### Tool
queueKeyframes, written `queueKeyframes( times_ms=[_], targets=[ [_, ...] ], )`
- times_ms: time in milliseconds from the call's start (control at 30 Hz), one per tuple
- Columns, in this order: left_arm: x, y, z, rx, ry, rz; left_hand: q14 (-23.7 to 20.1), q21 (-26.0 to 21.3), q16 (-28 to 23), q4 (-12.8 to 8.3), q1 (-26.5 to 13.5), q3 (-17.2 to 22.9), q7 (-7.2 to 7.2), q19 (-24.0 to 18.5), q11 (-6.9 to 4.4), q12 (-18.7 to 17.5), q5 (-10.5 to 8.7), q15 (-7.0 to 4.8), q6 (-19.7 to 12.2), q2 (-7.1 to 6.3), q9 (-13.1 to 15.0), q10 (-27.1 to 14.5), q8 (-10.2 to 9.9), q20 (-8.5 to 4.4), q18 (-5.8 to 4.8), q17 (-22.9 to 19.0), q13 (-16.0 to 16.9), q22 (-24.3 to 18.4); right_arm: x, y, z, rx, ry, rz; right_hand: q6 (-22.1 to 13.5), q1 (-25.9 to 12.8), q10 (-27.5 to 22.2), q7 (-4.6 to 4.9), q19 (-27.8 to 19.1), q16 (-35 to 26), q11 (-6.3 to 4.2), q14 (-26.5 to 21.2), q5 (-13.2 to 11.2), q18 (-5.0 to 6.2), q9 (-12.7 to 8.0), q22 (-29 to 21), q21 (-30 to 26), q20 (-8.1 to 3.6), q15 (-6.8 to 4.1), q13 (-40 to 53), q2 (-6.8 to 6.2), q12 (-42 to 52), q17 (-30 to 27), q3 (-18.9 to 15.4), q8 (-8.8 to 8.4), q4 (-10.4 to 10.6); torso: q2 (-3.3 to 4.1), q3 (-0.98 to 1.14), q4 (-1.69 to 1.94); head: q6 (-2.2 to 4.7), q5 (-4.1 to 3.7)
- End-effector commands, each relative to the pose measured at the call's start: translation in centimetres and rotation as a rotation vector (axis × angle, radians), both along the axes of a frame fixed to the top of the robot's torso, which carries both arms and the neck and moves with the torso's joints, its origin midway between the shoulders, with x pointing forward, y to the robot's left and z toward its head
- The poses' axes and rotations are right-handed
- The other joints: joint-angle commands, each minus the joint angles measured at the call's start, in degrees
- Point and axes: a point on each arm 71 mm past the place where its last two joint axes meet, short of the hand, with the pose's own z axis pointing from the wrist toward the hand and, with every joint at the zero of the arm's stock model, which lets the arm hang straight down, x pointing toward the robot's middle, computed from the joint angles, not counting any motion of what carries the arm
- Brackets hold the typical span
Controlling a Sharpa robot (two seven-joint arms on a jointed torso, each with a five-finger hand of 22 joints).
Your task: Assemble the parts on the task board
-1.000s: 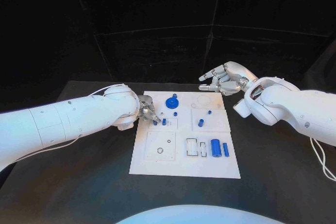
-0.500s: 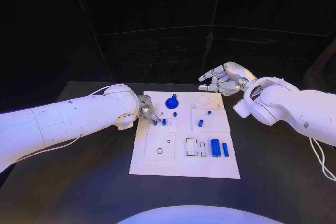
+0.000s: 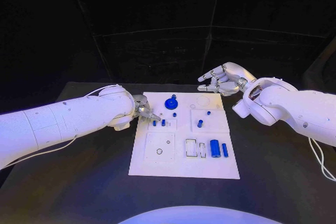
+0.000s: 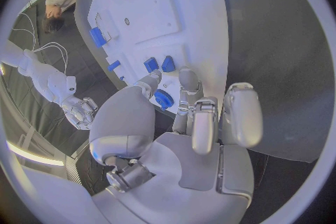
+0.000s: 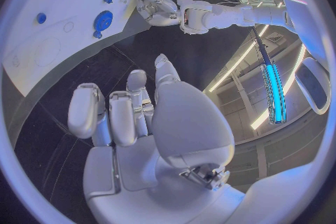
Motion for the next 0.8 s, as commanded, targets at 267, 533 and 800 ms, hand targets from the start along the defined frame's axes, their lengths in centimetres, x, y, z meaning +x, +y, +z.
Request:
queueKeyframes(
  times_ms=[267, 533, 800],
  targets=[
    [0.8, -0.4, 2.2, -0.422, -0.158, 0.04, -4.8, -33.8, -21.8, 0.0, 9.0, -4.7, 5.61, -14.9, 5.43, -11.5, 0.32, 4.76, -10.3, 3.06, -4.5, -15.3, -6.0, 3.88, 6.75, -10.6, -8.1, -31.8, 0.1, 0.0, 0.1, 0.005, -0.007, 0.005, 0.3, -0.3, -0.5, 0.21, -0.4, -0.3, -0.02, 2.4, 0.1, 1.08, 0.0, -0.1, -0.4, 0.15, -0.52, -0.1, 0.5, -0.2, 0.0, -0.4, -0.27, 0.1, 0.03, 0.05, 0.03, 0.31, -0.13],
    [1.3, -2.9, 3.7, -0.575, -0.322, -0.143, -12.2, -40.7, -37.6, -6.9, 22.6, -2.3, 6.13, -16.7, 6.42, -18.0, 0.27, 5.83, -9.3, 3.97, -8.5, -19.1, -9.0, 5.48, 7.47, -26.4, -14.8, -36.9, 0.1, 0.0, 0.1, 0.005, -0.006, 0.005, 0.3, -0.3, -0.5, 0.21, -0.4, -0.3, -0.02, 2.4, 0.1, 1.08, 0.0, -0.1, -0.4, 0.15, -0.52, -0.1, 0.5, -0.2, 0.0, -0.4, -0.27, 0.1, 0.07, 0.01, -0.04, 0.62, -0.4],
    [1.9, -5.3, 3.3, -0.417, -0.414, -0.314, -7.6, -40.7, -32.0, -8.8, 23.7, -2.1, 6.12, -13.3, 6.68, -23.6, 0.11, 5.87, -6.8, 0.66, -12.9, -18.8, -14.3, 5.32, 7.35, -22.3, -21.1, -37.7, 0.2, 0.3, 0.1, 0.005, -0.003, 0.01, 0.3, -0.3, -0.5, 0.21, -0.4, -0.3, -0.01, 2.4, 0.1, 1.08, 0.0, -0.1, -0.4, 0.15, -0.52, 0.0, 0.53, -0.1, 0.1, -0.4, -0.28, 0.1, 0.12, 0.05, -0.12, 0.98, -0.72]
  ],
)
